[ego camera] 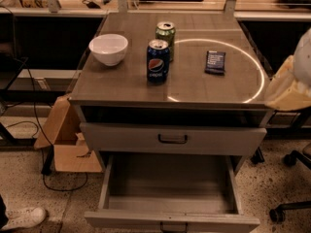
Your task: Close middle drawer
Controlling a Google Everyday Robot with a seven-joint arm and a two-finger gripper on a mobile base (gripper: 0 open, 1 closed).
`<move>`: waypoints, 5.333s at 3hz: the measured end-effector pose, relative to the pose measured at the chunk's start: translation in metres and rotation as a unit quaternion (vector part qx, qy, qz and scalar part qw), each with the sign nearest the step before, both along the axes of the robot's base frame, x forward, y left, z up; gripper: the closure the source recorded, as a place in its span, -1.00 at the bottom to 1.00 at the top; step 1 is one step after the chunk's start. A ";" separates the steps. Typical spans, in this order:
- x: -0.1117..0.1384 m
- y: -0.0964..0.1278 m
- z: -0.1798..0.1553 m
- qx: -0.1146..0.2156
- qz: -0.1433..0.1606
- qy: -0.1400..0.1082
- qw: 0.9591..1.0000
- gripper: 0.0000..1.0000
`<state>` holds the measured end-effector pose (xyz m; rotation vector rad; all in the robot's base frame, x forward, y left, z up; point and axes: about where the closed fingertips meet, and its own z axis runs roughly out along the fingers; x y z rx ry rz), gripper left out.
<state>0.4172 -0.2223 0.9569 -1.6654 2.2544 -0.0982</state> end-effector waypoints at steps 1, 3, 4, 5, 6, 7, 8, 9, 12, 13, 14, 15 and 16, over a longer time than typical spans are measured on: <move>-0.036 -0.017 -0.060 -0.019 -0.035 0.031 0.999 1.00; -0.067 -0.028 -0.118 -0.033 -0.049 0.077 0.995 1.00; -0.082 -0.027 -0.143 -0.014 -0.060 0.091 0.994 1.00; -0.111 -0.015 -0.202 0.012 -0.065 0.120 0.991 1.00; -0.136 -0.007 -0.254 0.027 -0.072 0.152 0.985 1.00; -0.142 -0.008 -0.261 0.026 -0.072 0.158 0.984 1.00; -0.145 -0.007 -0.262 0.023 -0.075 0.164 0.983 1.00; -0.166 -0.004 -0.295 0.044 -0.111 0.197 0.973 1.00; -0.188 0.008 -0.419 0.064 -0.180 0.238 0.952 1.00; -0.177 0.025 -0.453 0.061 -0.175 0.233 0.955 1.00; -0.164 0.040 -0.478 0.060 -0.171 0.228 0.957 1.00; -0.151 0.053 -0.498 0.068 -0.170 0.223 0.957 1.00; -0.140 0.059 -0.516 0.082 -0.174 0.220 0.956 1.00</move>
Offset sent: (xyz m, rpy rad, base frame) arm -0.0937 -0.0411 -0.1666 -0.0954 0.2238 -0.1385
